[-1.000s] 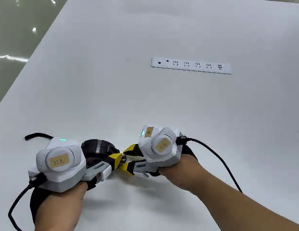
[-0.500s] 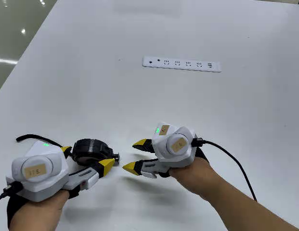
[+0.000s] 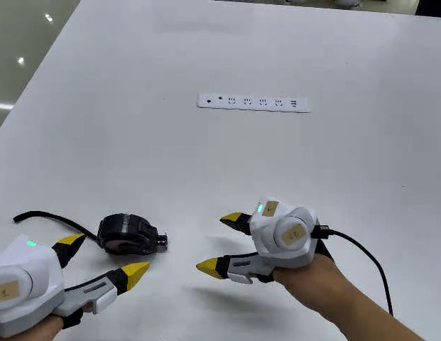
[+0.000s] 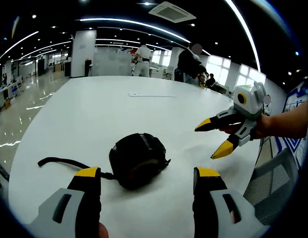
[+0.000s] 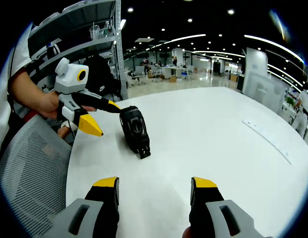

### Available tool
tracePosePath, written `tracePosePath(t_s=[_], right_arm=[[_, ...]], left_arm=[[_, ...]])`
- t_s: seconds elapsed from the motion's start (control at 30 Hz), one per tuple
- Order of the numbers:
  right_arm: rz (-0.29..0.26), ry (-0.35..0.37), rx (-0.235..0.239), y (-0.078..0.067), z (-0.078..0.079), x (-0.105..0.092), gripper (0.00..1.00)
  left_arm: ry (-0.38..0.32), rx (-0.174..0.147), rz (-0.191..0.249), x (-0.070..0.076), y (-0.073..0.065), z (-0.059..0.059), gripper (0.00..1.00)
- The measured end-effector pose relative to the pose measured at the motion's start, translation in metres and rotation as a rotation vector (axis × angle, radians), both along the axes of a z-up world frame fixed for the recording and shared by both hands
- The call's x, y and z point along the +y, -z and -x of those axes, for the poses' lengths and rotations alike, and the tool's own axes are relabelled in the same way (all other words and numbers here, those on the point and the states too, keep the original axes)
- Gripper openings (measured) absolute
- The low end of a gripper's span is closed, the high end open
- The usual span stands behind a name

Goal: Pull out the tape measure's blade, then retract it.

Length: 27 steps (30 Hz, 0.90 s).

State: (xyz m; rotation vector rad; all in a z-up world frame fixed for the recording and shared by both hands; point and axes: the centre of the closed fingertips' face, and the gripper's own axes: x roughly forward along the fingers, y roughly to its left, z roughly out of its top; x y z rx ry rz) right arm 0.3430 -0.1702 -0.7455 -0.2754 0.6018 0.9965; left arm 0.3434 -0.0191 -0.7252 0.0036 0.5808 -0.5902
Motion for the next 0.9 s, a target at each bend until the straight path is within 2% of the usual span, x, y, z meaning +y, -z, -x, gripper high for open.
tracePosePath(t_s=[0.23, 0.37, 0.43, 0.6, 0.9], right_arm=[[-0.002, 0.046, 0.001, -0.005, 0.012, -0.023, 0.62], [-0.003, 0.073, -0.001, -0.009, 0.018, -0.036, 0.66], [-0.001, 0.088, -0.003, -0.01, 0.021, -0.043, 0.69], [0.007, 0.105, -0.001, -0.011, 0.029, -0.057, 0.7], [0.009, 0.139, 0.006, -0.014, 0.046, -0.078, 0.75]], left_arm=[[0.041, -0.005, 0.011, 0.002, -0.006, 0.008, 0.75], [0.054, -0.005, -0.007, 0.009, -0.006, 0.011, 0.78], [0.056, -0.002, 0.007, 0.011, -0.009, 0.012, 0.79], [0.068, -0.013, -0.005, 0.017, -0.011, 0.015, 0.81], [0.085, -0.004, -0.008, 0.025, -0.013, 0.026, 0.84]])
